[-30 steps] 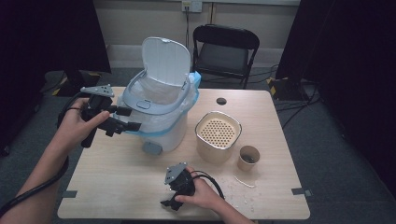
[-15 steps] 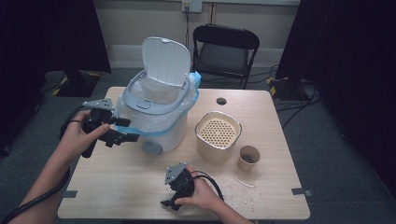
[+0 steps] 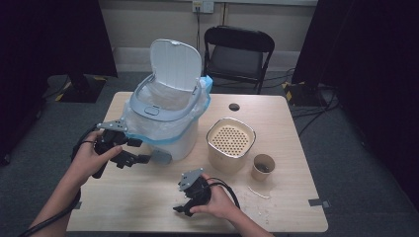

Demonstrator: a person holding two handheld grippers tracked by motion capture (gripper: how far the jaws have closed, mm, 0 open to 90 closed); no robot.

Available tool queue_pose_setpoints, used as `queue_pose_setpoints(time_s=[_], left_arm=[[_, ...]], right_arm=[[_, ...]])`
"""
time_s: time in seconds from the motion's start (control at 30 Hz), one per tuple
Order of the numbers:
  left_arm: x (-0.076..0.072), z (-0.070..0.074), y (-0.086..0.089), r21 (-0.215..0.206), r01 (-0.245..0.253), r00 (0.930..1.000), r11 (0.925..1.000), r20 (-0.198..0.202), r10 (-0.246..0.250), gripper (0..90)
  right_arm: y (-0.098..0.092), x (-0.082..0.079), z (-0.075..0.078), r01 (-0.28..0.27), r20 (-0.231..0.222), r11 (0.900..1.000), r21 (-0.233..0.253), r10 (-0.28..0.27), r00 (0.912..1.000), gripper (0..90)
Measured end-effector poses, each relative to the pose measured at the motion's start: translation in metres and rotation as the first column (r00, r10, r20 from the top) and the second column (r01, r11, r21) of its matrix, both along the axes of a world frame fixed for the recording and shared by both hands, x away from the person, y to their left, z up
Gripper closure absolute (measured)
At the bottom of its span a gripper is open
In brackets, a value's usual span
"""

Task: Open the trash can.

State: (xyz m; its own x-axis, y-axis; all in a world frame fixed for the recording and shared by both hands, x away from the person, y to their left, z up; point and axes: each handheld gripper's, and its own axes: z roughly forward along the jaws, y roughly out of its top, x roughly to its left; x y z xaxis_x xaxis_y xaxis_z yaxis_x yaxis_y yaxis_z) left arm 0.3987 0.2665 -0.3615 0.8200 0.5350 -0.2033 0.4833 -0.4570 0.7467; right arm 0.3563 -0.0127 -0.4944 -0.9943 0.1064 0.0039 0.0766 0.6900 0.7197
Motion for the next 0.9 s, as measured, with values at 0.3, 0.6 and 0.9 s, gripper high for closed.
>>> queue_pose_setpoints(time_s=[0.3, 0.6, 0.9], left_arm=[[-0.003, -0.019, -0.003, 0.004, 0.000, 0.9999, 1.0000, -0.012, 0.000, 19.2], [-0.005, -0.039, -0.008, 0.026, 0.019, 0.9993, 0.9995, -0.034, -0.018, 19.2], [-0.007, -0.060, -0.018, 0.047, 0.046, 0.9981, 0.9978, -0.042, -0.044, 18.8]], right_arm=[[-0.022, 0.005, 0.010, 0.034, -0.006, 0.999, 0.022, -0.034, 0.9994, 14.6], [-0.048, 0.009, 0.020, 0.083, -0.015, 0.996, 0.036, -0.082, 0.9965, 18.0], [-0.069, 0.011, 0.022, 0.121, -0.023, 0.992, 0.034, -0.121, 0.9924, 17.5]])
